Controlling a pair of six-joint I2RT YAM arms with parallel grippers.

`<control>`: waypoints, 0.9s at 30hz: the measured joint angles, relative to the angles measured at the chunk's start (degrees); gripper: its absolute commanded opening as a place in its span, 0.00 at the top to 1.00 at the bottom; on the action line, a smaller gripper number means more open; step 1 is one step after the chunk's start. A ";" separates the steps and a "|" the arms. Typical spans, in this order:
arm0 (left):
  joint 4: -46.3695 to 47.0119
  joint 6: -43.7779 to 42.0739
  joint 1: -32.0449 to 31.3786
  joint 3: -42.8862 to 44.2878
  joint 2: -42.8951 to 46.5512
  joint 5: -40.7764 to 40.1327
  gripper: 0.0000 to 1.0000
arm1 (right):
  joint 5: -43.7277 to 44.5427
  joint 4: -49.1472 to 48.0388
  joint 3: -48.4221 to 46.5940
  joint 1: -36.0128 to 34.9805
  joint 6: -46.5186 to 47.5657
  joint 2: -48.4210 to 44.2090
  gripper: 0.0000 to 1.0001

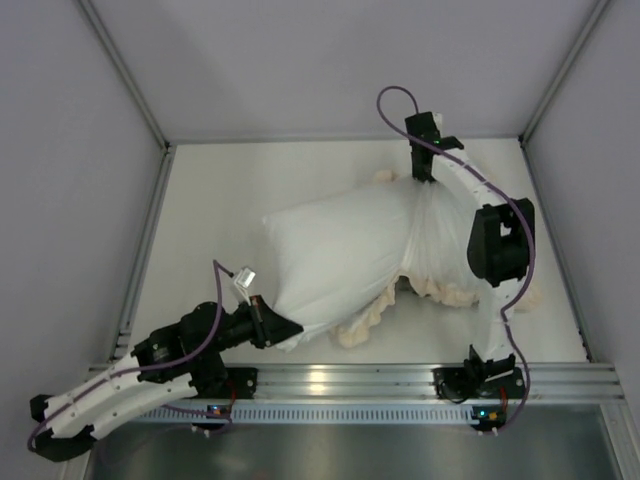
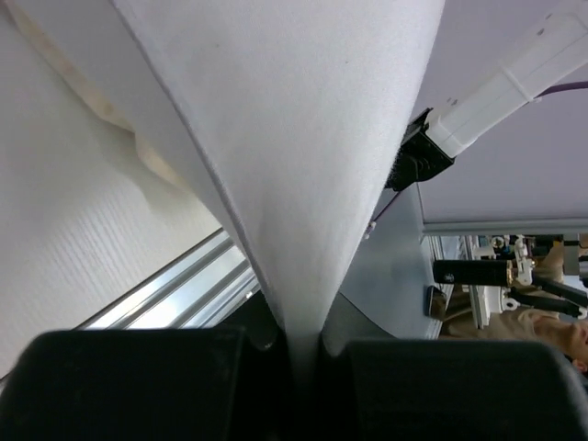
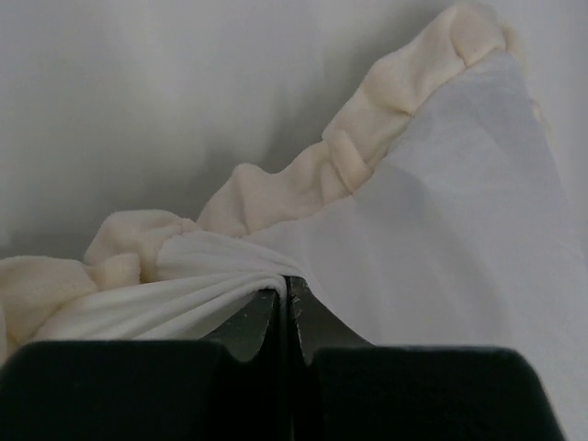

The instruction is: Remove the pillowcase from the pillow

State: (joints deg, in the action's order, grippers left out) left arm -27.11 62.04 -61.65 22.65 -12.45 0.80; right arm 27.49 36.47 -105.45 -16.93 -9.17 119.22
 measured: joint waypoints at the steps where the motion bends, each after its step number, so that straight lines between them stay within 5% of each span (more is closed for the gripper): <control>1: -1.97 0.02 0.00 0.74 0.70 -0.98 1.00 | -0.63 1.95 0.00 1.29 -1.22 0.00 1.00; 9: -14.16 1.97 -0.66 4.09 4.24 -4.98 1.00 | -10.40 5.55 5.92 2.67 -6.03 -5.92 0.95; 11: -15.96 2.19 -0.98 4.66 3.08 -5.68 1.00 | -11.30 2.64 12.59 1.95 -6.91 -12.28 0.80; 12: -16.74 2.14 -1.09 4.96 1.70 -5.97 1.00 | -11.30 1.42 15.58 1.25 -7.39 -15.52 0.55; 14: -17.44 1.77 -1.29 5.49 -2.12 -6.36 1.00 | -11.93 -0.48 21.33 -0.20 -8.90 -22.88 0.28; 18: -17.59 0.13 -1.42 7.17 -10.51 -6.99 1.00 | -12.55 -2.86 31.69 -3.34 -11.74 -37.66 0.02; 27: -16.70 -2.67 -1.42 9.55 -15.17 -7.37 1.00 | -16.92 -2.16 52.54 -10.56 -18.08 -65.72 0.04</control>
State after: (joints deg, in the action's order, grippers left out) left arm -43.81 59.37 -63.07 32.21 -27.62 -6.57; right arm 10.57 34.30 -52.90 -27.49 -27.24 53.49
